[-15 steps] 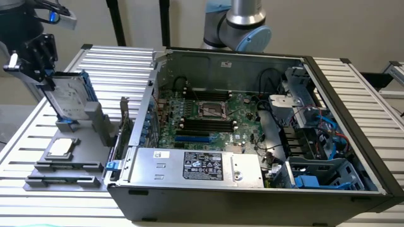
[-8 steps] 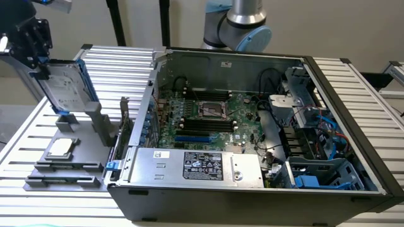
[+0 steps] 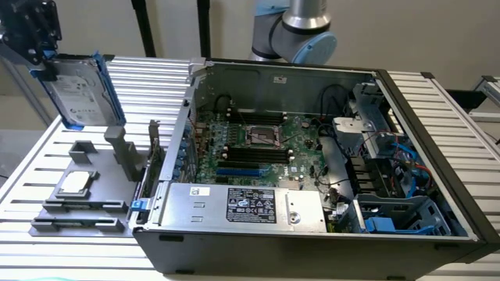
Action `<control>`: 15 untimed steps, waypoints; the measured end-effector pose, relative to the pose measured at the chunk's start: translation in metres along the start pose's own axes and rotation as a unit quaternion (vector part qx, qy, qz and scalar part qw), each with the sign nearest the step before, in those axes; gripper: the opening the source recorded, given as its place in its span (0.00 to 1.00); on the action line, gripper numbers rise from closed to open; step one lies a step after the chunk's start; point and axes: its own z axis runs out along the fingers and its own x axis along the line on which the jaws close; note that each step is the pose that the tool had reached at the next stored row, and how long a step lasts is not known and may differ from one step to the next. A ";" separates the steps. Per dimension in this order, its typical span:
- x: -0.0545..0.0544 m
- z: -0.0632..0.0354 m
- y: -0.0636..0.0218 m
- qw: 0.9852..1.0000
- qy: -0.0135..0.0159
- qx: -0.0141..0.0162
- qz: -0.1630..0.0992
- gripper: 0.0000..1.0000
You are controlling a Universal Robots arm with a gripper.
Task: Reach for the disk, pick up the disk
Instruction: 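Pick up the disk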
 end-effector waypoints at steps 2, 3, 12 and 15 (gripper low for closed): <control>0.000 -0.0091 -0.0064 1.000 0.000 0.000 0.000 0.33; 0.001 -0.0136 -0.0101 1.000 -0.001 0.000 0.000 0.33; 0.005 -0.0548 -0.0492 1.000 -0.008 0.000 -0.001 0.33; 0.007 -0.0687 -0.0627 1.000 -0.010 0.000 -0.001 0.33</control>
